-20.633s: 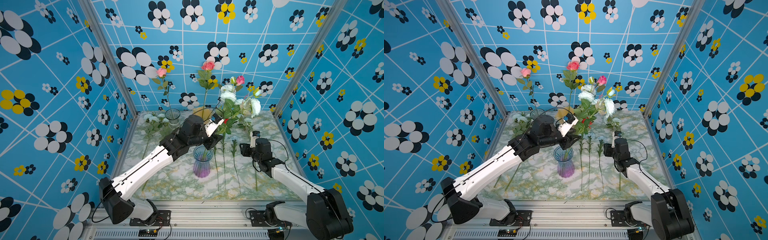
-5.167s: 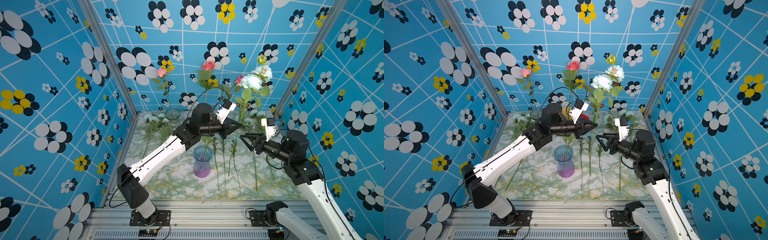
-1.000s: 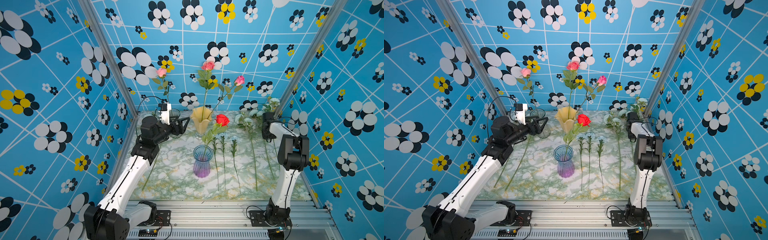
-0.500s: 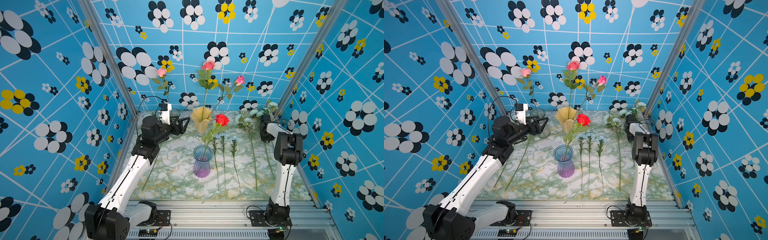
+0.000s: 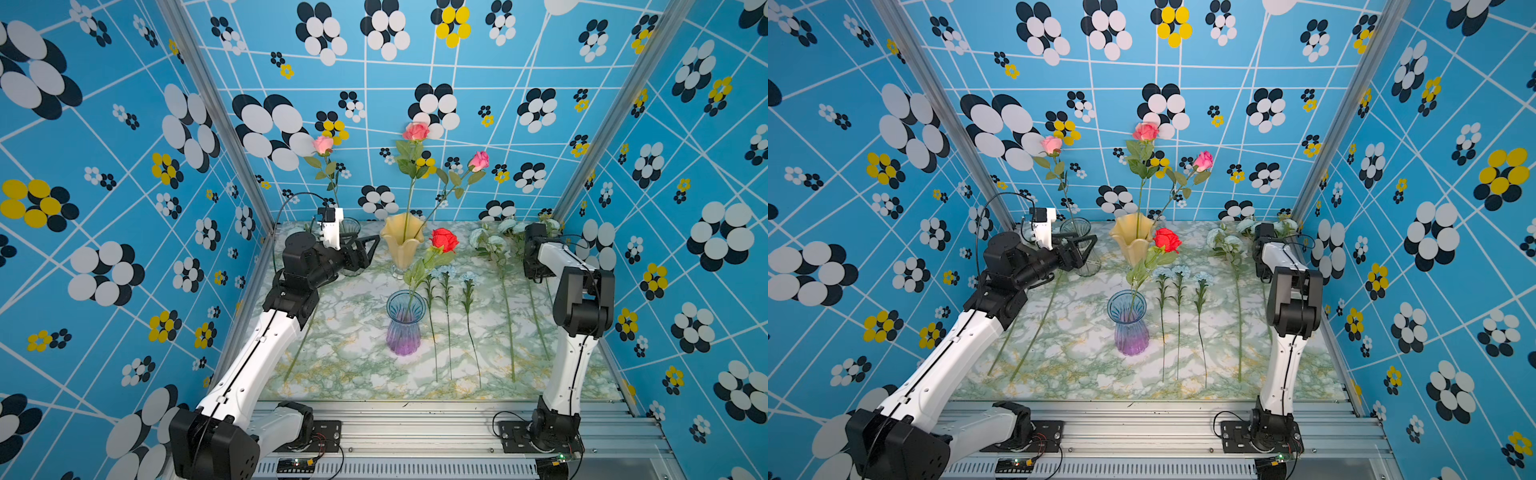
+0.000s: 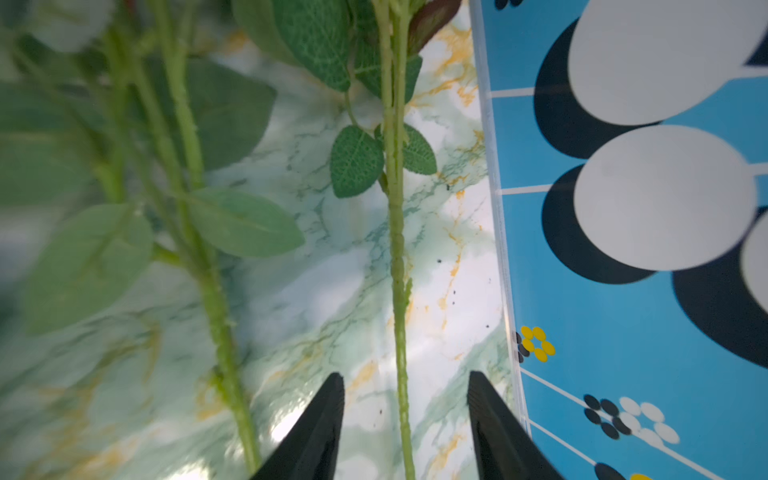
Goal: Pick out blue flowers from the vase
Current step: Place the flower at the center of the board, then move the vase to the center of the board.
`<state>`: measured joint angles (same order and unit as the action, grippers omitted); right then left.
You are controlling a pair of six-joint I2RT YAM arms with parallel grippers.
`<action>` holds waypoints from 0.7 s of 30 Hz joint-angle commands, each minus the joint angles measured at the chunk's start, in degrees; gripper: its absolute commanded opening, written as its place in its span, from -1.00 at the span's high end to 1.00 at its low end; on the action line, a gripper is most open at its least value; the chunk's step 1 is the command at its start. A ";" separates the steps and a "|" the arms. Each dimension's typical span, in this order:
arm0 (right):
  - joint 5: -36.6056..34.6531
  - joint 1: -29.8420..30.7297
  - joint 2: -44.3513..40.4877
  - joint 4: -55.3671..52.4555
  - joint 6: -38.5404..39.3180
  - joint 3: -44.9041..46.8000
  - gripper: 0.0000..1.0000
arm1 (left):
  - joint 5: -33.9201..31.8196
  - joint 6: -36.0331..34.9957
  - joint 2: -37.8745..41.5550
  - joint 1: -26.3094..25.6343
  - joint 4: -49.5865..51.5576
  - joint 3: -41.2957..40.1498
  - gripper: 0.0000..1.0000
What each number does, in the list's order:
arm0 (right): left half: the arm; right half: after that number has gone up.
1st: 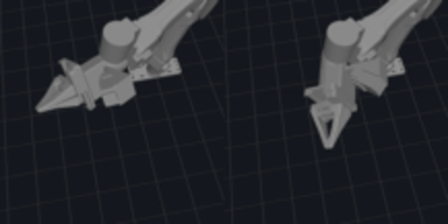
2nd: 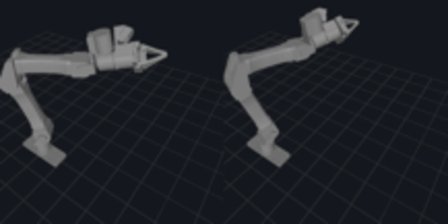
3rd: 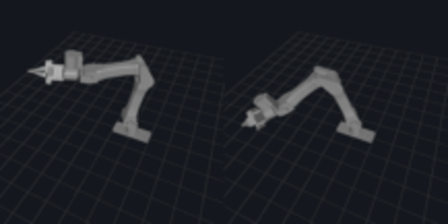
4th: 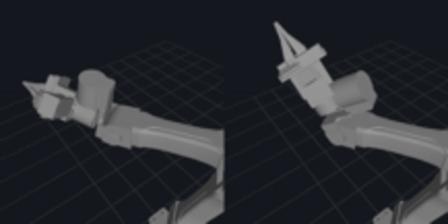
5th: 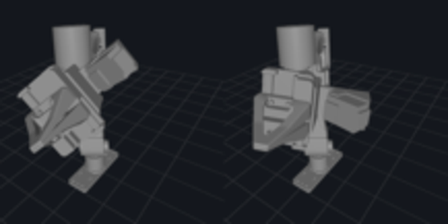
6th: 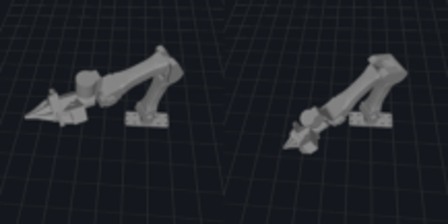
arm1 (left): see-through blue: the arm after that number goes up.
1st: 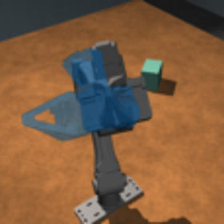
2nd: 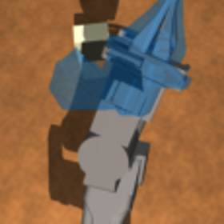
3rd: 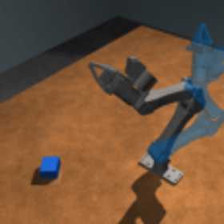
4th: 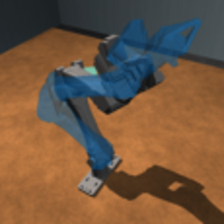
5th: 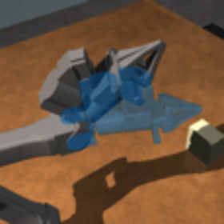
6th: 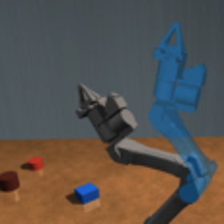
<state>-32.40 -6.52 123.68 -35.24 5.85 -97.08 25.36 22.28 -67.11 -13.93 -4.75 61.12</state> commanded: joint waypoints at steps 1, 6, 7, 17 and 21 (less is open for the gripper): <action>1.28 1.85 -9.67 1.97 -2.92 3.05 -0.08 | -0.98 -1.38 -0.03 0.38 0.45 -0.35 -0.70; 3.78 7.00 -22.55 5.87 -6.21 12.06 -0.10 | -1.30 -1.62 -0.19 0.31 0.98 -0.16 -0.70; 4.22 8.40 -24.95 6.86 -6.82 13.77 -0.10 | -1.37 -1.71 -0.21 0.38 1.15 0.03 -0.70; 18.71 21.55 -44.99 38.05 -17.69 47.08 -0.22 | -2.84 -4.41 -1.17 -1.13 7.20 2.94 -0.70; 22.67 22.13 -43.58 43.92 -19.60 50.14 -0.24 | -7.47 -7.90 -1.94 -4.23 14.27 5.14 -0.71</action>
<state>-14.57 15.03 79.68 -1.87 -10.24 -47.42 21.56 18.04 -68.42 -16.34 3.66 63.26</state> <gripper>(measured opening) 0.617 0.855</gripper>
